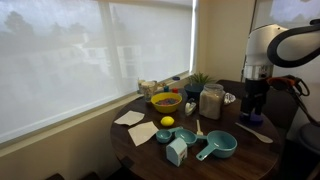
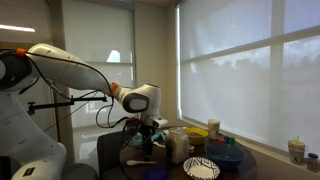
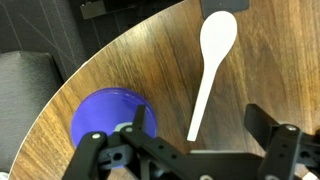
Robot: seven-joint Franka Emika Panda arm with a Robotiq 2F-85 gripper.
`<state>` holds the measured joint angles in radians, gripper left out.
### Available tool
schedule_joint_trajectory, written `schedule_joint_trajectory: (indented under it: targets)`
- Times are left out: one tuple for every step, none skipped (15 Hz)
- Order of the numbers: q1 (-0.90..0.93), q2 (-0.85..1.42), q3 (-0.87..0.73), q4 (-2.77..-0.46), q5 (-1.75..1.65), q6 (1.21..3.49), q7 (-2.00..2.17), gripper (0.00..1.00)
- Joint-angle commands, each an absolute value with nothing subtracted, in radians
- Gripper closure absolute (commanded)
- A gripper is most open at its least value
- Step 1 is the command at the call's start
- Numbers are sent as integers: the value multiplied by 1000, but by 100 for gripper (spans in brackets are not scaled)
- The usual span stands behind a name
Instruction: Put the white spoon in the clear container
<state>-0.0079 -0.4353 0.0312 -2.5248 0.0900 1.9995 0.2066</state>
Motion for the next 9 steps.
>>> schedule_joint_trajectory:
  targets:
    - [-11,-435,34,-2524,91,1998,206,0]
    - [-11,-435,34,-2524,91,1999,206,0]
    - [-11,-435,34,-2524,91,1999,206,0]
    - [-11,-435,34,-2524,91,1999,206,0]
    - [-14,-434,38,-2526,85,2004,216,0]
    - [-16,-432,44,-2530,82,2012,231,0]
    - [-14,-428,48,-2534,82,2015,237,0]
    - [-16,-425,52,-2537,79,2017,247,0]
    - [-15,-423,52,-2543,84,2024,250,0]
